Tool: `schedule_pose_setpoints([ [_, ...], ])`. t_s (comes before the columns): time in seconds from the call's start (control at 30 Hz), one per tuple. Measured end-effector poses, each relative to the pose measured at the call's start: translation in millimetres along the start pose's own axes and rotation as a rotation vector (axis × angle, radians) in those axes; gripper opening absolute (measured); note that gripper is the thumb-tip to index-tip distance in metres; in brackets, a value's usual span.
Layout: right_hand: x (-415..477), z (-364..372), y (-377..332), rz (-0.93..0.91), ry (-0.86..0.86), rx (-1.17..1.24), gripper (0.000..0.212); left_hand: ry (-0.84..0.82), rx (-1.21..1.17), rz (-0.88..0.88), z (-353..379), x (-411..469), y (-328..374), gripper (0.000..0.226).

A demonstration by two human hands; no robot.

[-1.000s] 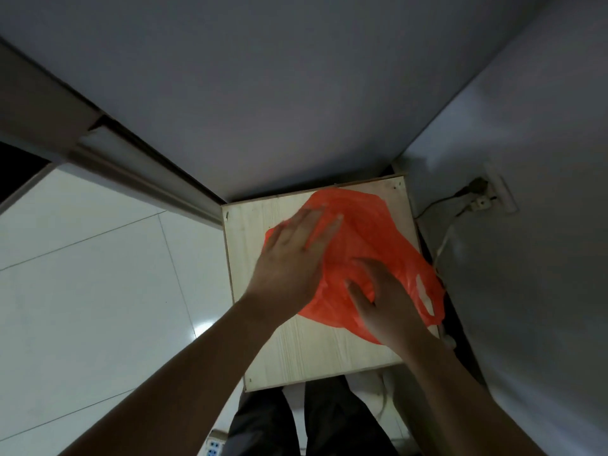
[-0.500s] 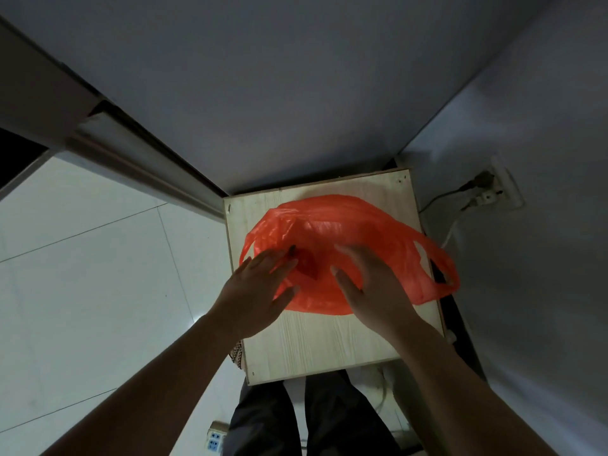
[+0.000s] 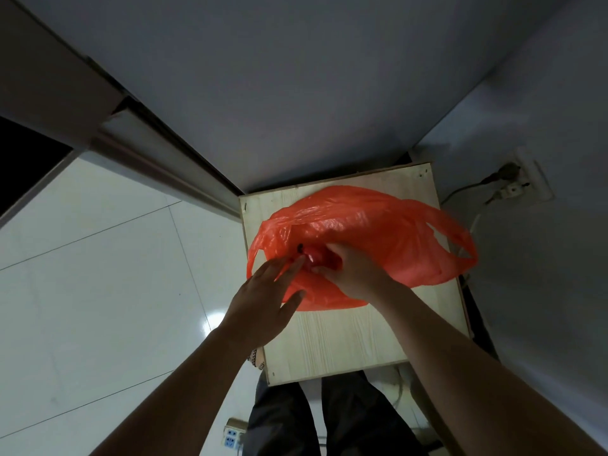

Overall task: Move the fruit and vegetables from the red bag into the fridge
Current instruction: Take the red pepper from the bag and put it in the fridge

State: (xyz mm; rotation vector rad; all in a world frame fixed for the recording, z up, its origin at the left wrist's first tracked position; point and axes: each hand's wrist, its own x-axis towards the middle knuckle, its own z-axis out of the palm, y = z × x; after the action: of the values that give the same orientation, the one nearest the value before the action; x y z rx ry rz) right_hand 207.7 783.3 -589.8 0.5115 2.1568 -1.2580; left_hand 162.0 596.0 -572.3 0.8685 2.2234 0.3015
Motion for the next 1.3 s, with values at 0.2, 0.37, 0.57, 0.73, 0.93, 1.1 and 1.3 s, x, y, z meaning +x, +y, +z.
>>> schedule_pose_setpoints([
  [0.2, -13.0, -10.0, 8.4, -0.059, 0.276, -0.035, 0.055, 0.010, -0.052, -0.008, -7.4, 0.4, 6.1, 0.069],
  [0.37, -21.9, -15.5, 24.1, -0.067, 0.199, -0.179, 0.081, 0.016, -0.045, 0.004, -20.0, 10.4, 16.0, 0.061],
  [0.57, -21.6, -20.3, 22.1, -0.037, 0.159, -0.223, 0.070, 0.165, 0.009, 0.122, -41.8, 22.8, 25.2, 0.056],
  [0.73, -38.3, -35.4, 14.7, -0.137, 0.357, -0.131, 0.080, 0.254, 0.150, 0.173, -56.1, 48.4, 22.4, 0.067],
  [0.93, -65.2, -68.4, 1.7, -0.148, 0.571, -0.082, 0.083, -0.007, 0.216, 0.062, -45.5, 62.1, 16.4, 0.074],
  [1.1, -94.1, -64.8, -16.3, -0.120, 0.488, -0.021, 0.079, 0.042, 0.136, 0.009, -68.9, 18.1, 32.4, 0.070],
  [1.3, -140.8, -55.9, -75.5, -0.261, 0.316, -0.014, 0.075, 0.147, -0.053, -0.185, -109.0, -87.9, 56.9, 0.071],
])
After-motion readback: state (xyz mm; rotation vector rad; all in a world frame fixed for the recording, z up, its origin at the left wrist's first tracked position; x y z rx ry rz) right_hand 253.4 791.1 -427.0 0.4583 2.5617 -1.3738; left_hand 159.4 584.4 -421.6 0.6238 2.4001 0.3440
